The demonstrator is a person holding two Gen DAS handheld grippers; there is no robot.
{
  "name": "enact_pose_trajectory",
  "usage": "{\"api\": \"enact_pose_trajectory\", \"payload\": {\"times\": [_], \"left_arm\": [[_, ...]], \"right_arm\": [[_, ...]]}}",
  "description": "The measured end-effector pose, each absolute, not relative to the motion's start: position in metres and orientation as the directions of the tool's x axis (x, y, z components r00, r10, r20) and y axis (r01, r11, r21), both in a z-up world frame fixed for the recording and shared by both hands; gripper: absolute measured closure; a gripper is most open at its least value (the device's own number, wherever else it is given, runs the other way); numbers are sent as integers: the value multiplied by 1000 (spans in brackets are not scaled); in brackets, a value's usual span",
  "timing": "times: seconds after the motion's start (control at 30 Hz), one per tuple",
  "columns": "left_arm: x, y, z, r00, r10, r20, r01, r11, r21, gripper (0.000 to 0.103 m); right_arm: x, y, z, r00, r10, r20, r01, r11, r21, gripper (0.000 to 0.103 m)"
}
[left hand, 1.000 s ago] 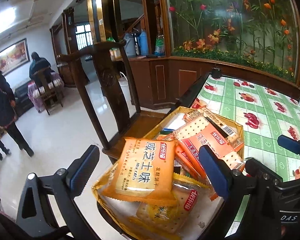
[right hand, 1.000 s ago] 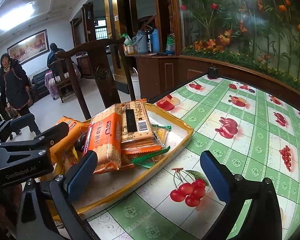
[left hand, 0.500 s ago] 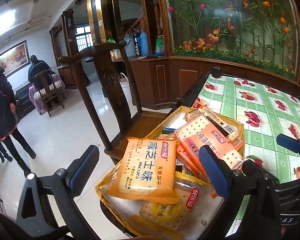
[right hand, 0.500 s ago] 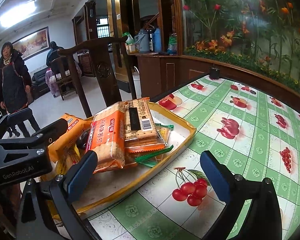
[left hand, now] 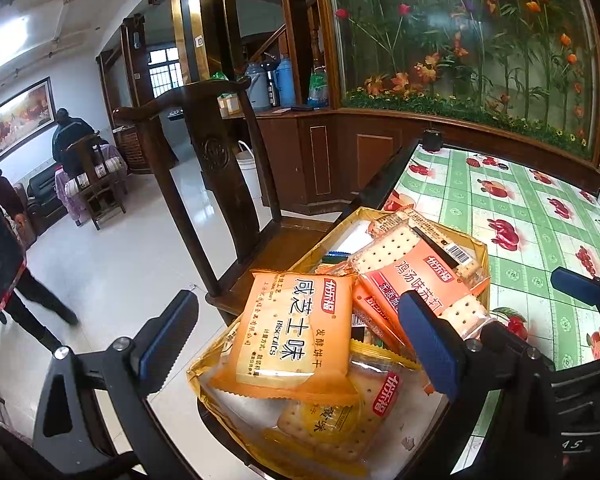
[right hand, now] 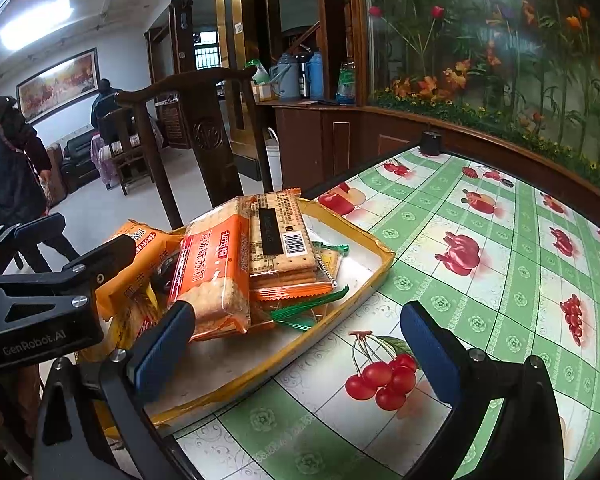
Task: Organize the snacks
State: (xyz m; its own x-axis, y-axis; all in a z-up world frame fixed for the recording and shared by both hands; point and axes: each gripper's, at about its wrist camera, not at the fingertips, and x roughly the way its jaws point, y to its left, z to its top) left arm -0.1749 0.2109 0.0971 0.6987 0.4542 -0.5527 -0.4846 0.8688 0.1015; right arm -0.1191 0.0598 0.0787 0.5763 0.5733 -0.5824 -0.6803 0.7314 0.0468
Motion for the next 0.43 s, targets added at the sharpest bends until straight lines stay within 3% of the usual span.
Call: {"api": "enact_pose_trajectory", "payload": {"times": [0.43], "left_arm": [[-174, 201, 98, 707, 466, -532, -475, 870, 131, 3]], "right_arm": [[-118, 60, 77, 576, 561, -594, -676, 736, 39, 1]]}}
